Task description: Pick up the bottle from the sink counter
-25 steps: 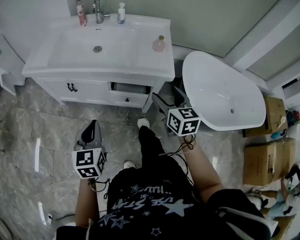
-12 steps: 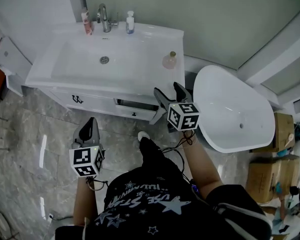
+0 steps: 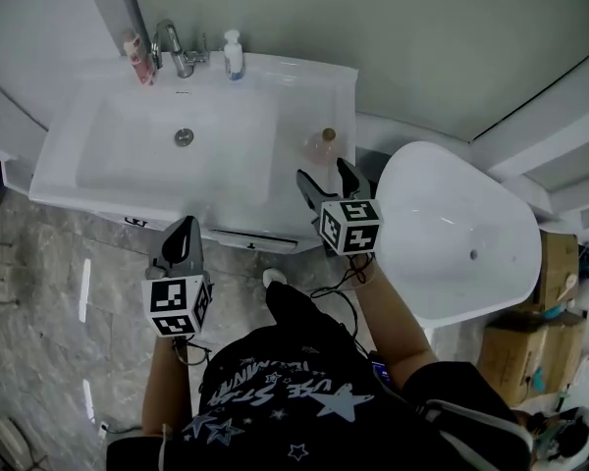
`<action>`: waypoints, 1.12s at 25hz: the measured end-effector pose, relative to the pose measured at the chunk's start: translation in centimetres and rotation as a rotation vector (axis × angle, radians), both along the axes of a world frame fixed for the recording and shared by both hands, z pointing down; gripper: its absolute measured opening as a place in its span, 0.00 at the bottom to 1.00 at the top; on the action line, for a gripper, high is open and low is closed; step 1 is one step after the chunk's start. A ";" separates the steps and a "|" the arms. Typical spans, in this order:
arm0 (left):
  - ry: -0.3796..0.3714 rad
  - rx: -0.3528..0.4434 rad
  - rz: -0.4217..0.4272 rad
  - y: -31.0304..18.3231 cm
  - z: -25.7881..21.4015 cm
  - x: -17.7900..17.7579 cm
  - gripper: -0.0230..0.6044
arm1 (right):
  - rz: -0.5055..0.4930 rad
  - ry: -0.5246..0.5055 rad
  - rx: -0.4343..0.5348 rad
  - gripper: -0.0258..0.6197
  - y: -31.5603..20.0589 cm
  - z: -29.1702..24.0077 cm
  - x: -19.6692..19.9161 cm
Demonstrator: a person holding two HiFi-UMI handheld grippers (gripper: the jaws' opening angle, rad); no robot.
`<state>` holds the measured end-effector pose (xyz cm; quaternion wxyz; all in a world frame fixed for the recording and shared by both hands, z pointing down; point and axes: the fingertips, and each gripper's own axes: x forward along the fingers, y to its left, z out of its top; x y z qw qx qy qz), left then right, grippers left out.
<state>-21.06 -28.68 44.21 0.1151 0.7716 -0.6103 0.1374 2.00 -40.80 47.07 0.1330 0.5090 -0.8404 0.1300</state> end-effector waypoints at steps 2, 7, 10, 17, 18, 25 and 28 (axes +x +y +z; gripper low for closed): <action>-0.007 -0.007 0.015 -1.8 0.2 1.1 0.07 | -0.004 0.022 -0.008 0.59 -1.9 0.6 0.7; -0.023 -0.031 0.040 -5.5 0.9 3.3 0.07 | 0.016 0.053 -0.035 0.59 -5.9 2.2 2.7; -0.030 -0.042 0.050 -7.3 1.3 4.2 0.07 | 0.001 0.079 -0.066 0.55 -7.7 3.7 3.1; -0.033 -0.067 0.058 -10.1 2.3 5.6 0.07 | -0.011 0.105 -0.089 0.44 -10.7 5.8 3.2; -0.033 -0.071 0.057 -10.5 2.4 5.7 0.07 | -0.012 0.108 -0.087 0.41 -11.0 5.9 3.2; -0.030 -0.097 0.045 -11.9 3.8 5.9 0.07 | -0.040 0.135 -0.036 0.26 -11.5 5.9 2.8; -0.027 -0.106 0.039 -11.8 4.2 6.0 0.07 | -0.038 0.137 -0.036 0.26 -11.8 5.8 2.8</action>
